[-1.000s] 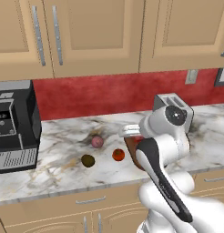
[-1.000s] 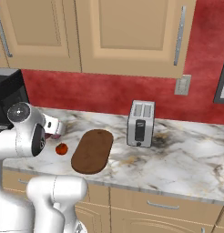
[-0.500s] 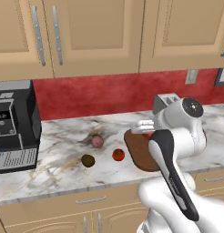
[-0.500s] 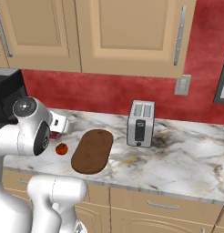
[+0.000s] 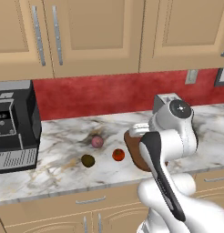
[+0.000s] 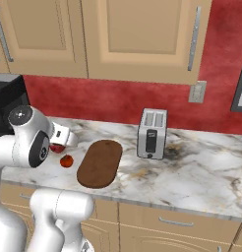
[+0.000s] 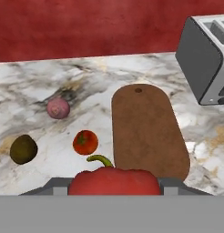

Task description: Place the avocado, onion, tomato, and bell pepper on the cutting board.

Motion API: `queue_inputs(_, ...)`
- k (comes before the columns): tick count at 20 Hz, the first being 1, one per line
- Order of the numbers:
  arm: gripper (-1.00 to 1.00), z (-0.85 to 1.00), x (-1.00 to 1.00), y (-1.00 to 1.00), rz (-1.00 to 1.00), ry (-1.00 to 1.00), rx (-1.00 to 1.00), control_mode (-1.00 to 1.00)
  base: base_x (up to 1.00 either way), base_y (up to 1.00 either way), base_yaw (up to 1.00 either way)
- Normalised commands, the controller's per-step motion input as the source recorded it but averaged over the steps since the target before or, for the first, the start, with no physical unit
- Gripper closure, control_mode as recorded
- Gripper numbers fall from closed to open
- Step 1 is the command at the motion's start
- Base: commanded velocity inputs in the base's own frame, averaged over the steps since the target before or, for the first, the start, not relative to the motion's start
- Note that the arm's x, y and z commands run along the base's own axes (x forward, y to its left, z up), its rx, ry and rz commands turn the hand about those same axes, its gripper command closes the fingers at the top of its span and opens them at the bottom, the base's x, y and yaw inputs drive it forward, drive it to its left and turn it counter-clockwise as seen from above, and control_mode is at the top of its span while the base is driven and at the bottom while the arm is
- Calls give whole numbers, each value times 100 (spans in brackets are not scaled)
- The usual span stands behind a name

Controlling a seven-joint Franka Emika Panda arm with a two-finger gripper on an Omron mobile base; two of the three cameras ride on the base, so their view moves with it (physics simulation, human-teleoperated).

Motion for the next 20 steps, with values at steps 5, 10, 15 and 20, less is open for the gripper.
queue_inputs(5, 100, -1, 8, -29, -2, 1, 0, -100, 0, 0, 0)
queue_inputs(10, 100, -11, 21, -24, -1, 2, 0, -100, 0, 0, 0)
queue_inputs(15, 100, -29, 24, -8, 0, 1, 0, -100, 0, 0, 0)
queue_inputs(20, 100, -36, 24, -5, 0, 4, 0, -100, 0, 0, 0)
